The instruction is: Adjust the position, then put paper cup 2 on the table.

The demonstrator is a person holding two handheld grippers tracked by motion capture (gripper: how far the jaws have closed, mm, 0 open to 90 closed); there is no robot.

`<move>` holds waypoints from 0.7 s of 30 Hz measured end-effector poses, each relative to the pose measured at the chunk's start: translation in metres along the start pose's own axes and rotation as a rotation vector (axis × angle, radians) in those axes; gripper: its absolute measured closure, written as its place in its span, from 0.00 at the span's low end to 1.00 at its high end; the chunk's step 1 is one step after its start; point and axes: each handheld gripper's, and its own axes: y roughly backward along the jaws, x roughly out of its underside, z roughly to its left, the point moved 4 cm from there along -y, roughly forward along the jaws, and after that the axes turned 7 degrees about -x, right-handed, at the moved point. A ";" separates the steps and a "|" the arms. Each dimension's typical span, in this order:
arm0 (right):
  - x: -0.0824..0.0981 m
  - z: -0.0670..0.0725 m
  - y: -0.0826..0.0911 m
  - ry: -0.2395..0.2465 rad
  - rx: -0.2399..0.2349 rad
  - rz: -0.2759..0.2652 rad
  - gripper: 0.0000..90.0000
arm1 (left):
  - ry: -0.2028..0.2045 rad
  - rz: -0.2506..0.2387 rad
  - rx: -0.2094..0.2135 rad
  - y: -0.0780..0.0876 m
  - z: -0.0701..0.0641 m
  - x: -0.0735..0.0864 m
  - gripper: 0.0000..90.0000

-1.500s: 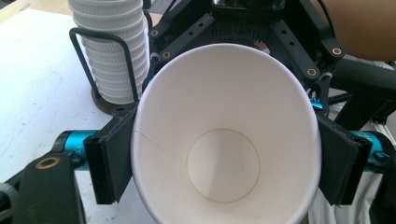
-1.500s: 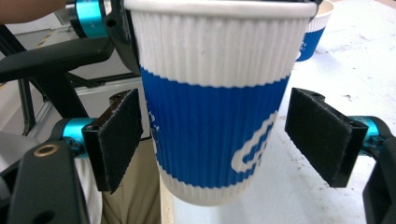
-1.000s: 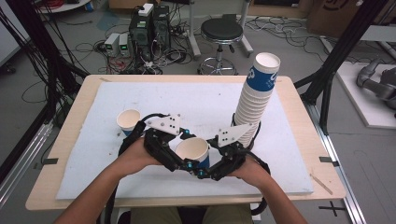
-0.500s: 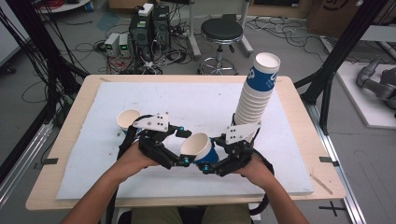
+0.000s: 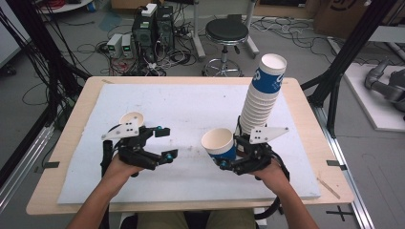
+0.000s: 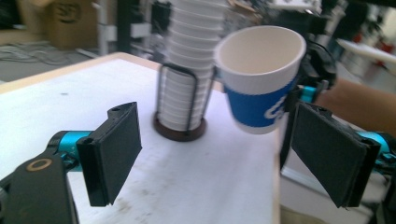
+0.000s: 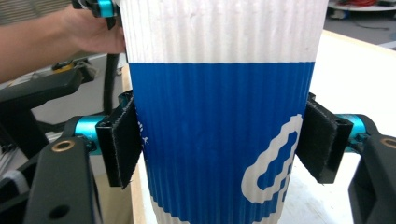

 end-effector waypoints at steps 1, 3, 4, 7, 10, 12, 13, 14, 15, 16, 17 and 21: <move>0.001 0.000 0.001 -0.002 0.011 -0.004 0.28 | 0.012 -0.015 -0.018 0.004 0.003 0.003 0.18; 0.001 -0.001 0.004 0.001 0.024 -0.013 0.28 | 0.041 -0.035 -0.061 0.016 0.011 0.011 0.18; 0.002 -0.001 0.004 0.002 0.027 -0.017 0.28 | 0.047 -0.038 -0.074 0.019 0.013 0.013 0.18; 0.002 -0.002 0.005 -0.002 0.032 -0.019 0.28 | 0.063 -0.050 -0.088 0.027 0.015 0.020 0.18; 0.003 -0.001 0.004 -0.006 0.035 -0.014 0.28 | 0.068 -0.045 -0.093 0.030 0.014 0.026 0.18; 0.003 0.000 0.004 -0.004 0.034 -0.010 0.28 | 0.076 -0.044 -0.092 0.030 0.014 0.030 0.18; 0.003 0.000 0.005 -0.004 0.035 -0.008 0.28 | 0.077 -0.041 -0.092 0.030 0.013 0.031 0.18; 0.003 0.001 0.005 -0.001 0.031 -0.005 0.28 | 0.078 -0.038 -0.093 0.030 0.013 0.033 0.18; 0.003 0.002 0.005 0.000 0.031 -0.004 0.28 | 0.080 -0.037 -0.091 0.030 0.012 0.034 0.18; 0.003 0.003 0.005 0.003 0.032 0.001 0.28 | 0.082 -0.037 -0.089 0.030 0.011 0.035 0.18; 0.002 0.003 0.005 0.008 0.033 0.001 0.28 | 0.081 -0.036 -0.088 0.031 0.011 0.036 0.18; 0.000 0.002 0.007 0.013 0.048 -0.011 0.28 | 0.081 -0.045 -0.095 0.033 0.010 0.037 0.18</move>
